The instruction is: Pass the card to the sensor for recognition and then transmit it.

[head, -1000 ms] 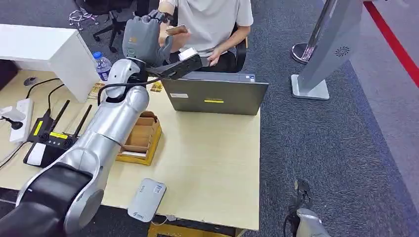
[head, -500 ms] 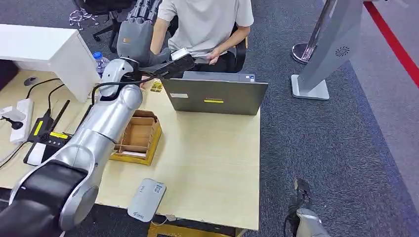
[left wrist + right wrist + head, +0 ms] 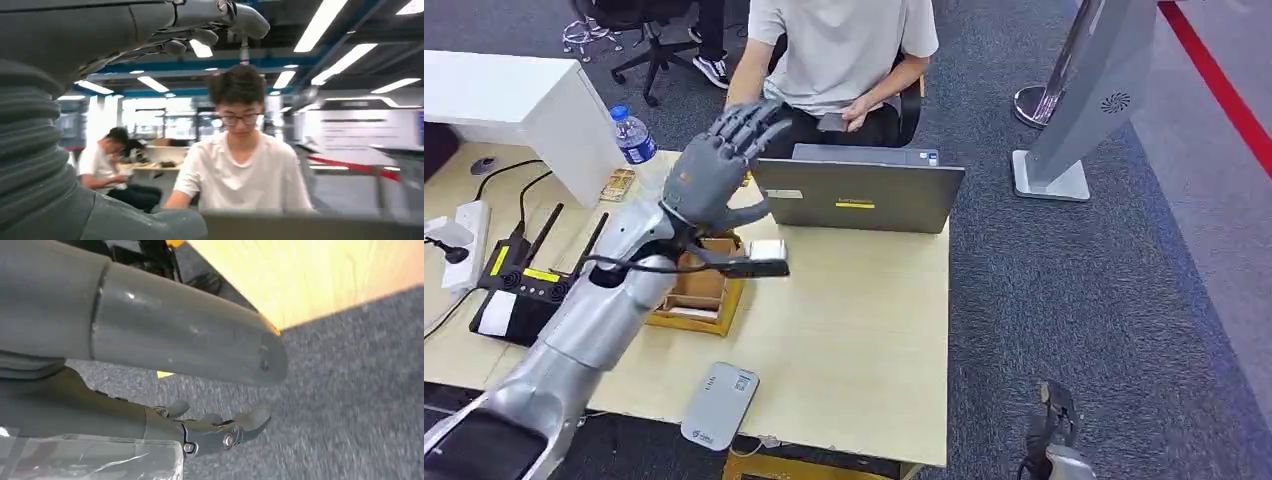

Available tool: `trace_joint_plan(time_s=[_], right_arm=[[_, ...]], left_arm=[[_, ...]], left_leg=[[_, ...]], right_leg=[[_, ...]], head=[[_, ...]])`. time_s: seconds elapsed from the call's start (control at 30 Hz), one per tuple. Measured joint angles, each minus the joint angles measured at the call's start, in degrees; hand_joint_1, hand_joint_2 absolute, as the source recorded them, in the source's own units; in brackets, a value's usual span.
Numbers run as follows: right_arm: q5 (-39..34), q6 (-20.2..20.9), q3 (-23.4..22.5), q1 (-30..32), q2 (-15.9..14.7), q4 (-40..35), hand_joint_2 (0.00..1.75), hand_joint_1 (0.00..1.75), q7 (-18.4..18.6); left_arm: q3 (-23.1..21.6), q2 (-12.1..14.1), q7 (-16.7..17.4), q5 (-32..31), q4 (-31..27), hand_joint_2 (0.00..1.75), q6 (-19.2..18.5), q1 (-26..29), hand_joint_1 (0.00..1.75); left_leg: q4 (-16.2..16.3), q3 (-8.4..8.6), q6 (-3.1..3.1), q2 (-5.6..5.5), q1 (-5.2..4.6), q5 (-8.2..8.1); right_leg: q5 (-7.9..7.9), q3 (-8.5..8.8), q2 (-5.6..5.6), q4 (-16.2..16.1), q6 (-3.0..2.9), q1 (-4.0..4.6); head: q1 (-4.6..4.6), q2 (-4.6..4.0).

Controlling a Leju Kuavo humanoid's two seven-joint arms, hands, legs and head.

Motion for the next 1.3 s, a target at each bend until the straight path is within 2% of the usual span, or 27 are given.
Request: trace_joint_plan(time_s=[0.13, 0.2, 0.3, 0.43, 0.53, 0.57, 0.6, 0.67, 0.8, 0.97, 1.07, 1.13, 1.2, 1.23, 1.3], right_arm=[[0.02, 0.83, -1.07, 0.75, -1.26, 0.00, 0.00, 0.00, -0.96], [0.07, 1.38, -1.59, 1.08, -1.77, 0.00, 0.00, 0.00, -1.14], [0.63, 1.90, -1.94, 1.44, -1.99, 0.00, 0.00, 0.00, -1.14], [0.70, 1.90, -1.94, 1.44, -2.01, 0.00, 0.00, 0.00, -1.14], [1.05, 1.99, -2.03, 1.44, -2.27, -0.02, 0.00, 0.00, -1.14], [1.03, 1.99, -2.14, 1.45, -2.36, -0.02, 0.00, 0.00, -1.14], [1.09, 2.16, -2.34, 1.35, -2.40, -0.02, 0.00, 0.00, -1.16], [1.53, 2.23, -2.51, 1.36, -2.56, -0.02, 0.00, 0.00, -1.16], [2.43, 1.97, -2.71, 0.47, -2.47, 0.00, 0.00, 0.00, -0.96], [3.13, 1.90, -2.80, -0.09, -2.45, 0.00, 0.00, 0.00, -0.98], [3.15, 2.34, -2.86, -0.14, -2.27, 0.00, 0.00, 0.00, -1.88], [3.15, 3.22, -2.95, -0.01, -2.27, 0.00, 0.00, 0.00, -2.86], [3.45, 3.78, -3.04, 0.16, -2.25, 0.00, 0.00, 0.00, -3.37], [3.72, 3.98, -3.06, 0.29, -2.16, 0.02, 0.00, 0.00, -3.36], [4.18, 4.13, -3.17, 0.46, -2.12, 0.02, 0.00, 0.00, -3.34]], left_arm=[[-1.72, 6.84, -5.97, 2.33, -7.52, 1.75, -0.37, 7.52, 0.00], [-1.96, 10.51, -9.86, 4.84, -10.65, 1.75, -3.88, 11.01, 0.00], [-1.99, 15.79, -13.89, 8.08, -14.21, 1.75, -8.69, 15.16, 0.00], [-1.99, 15.82, -14.04, 8.31, -14.37, 1.75, -8.99, 15.29, 0.00], [-1.99, 21.38, -15.40, 11.69, -18.59, 1.75, -12.35, 18.76, 0.00], [-1.99, 22.31, -15.47, 11.89, -19.37, 1.75, -12.65, 19.27, 0.00], [-2.03, 24.87, -15.58, 14.74, -21.53, 1.75, -14.47, 20.65, 0.00], [-3.10, 31.80, -15.66, 24.99, -27.63, 1.75, -17.76, 22.37, 0.00], [-5.75, 35.75, -15.67, 31.72, -30.61, 1.75, -23.41, 20.74, 0.00], [-6.73, 39.31, -15.67, 37.46, -33.69, 1.75, -26.84, 21.01, 0.00], [-5.02, 39.14, -15.67, 39.08, -33.85, 1.75, -24.17, 24.41, 0.00], [-1.93, 37.42, -15.67, 38.08, -32.72, 1.75, -22.44, 26.36, 0.00], [2.89, 33.09, -15.67, 36.57, -28.55, 1.75, -19.53, 27.69, 0.00], [5.52, 30.06, -15.64, 35.75, -25.42, 1.75, -18.49, 27.69, 0.00], [10.85, 25.16, -15.60, 34.64, -19.19, 1.75, -17.40, 26.97, 0.00]], left_leg=[[-0.01, -0.01, -0.03, 0.12, 0.01, -0.02], [-0.02, 0.01, -0.03, 0.17, 0.02, -0.03], [-0.01, 0.00, -0.04, 0.18, 0.03, -0.02], [-0.01, -0.01, -0.04, 0.17, 0.03, -0.02], [-0.01, -0.01, -0.04, 0.17, 0.05, -0.02], [-0.01, -0.01, -0.04, 0.15, 0.05, -0.02], [-0.01, -0.02, -0.04, 0.17, 0.06, -0.02], [0.00, -0.01, -0.04, 0.19, 0.06, -0.02], [-0.01, -0.01, -0.04, 0.13, 0.06, -0.02], [-0.01, -0.01, -0.04, 0.14, 0.06, -0.01], [0.00, 0.00, -0.04, 0.15, 0.04, -0.02], [-0.01, 0.01, -0.04, 0.14, 0.03, -0.02], [-0.01, 0.01, -0.04, 0.12, -0.01, -0.02], [0.00, -0.01, -0.04, 0.12, 0.06, -0.02], [0.00, 0.00, -0.04, 0.13, 0.05, -0.01]], right_leg=[[-0.02, -0.01, 0.12, 0.01, -0.04, 0.01], [-0.02, -0.03, 0.19, 0.01, -0.04, 0.01], [-0.03, -0.05, 0.18, 0.02, -0.04, 0.02], [-0.03, -0.05, 0.17, 0.02, -0.04, 0.03], [-0.03, -0.05, 0.16, 0.01, -0.05, 0.03], [-0.03, -0.04, 0.14, 0.01, -0.05, 0.03], [-0.01, -0.01, 0.15, 0.02, -0.05, 0.03], [-0.01, -0.06, 0.19, 0.01, -0.07, 0.03], [-0.01, -0.03, 0.08, 0.01, -0.06, 0.03], [0.01, -0.02, 0.10, 0.01, -0.08, 0.03], [0.00, -0.05, 0.14, 0.00, -0.08, 0.02], [-0.01, -0.05, 0.12, -0.04, -0.06, 0.02], [-0.03, -0.04, 0.09, -0.03, -0.04, -0.01], [-0.02, -0.03, 0.08, -0.04, -0.04, 0.01], [0.01, -0.04, 0.09, -0.03, -0.06, 0.01]], head=[[-0.02, 0.00], [-0.02, 0.00], [-0.05, 0.00], [-0.04, 0.00], [-0.04, 0.00], [-0.04, 0.00], [0.00, 0.00], [0.00, 0.00], [0.00, 0.00], [0.00, 0.00], [-0.13, 0.00], [0.04, 0.00], [-0.09, 0.00], [-0.04, 0.00], [-0.04, 0.00]])
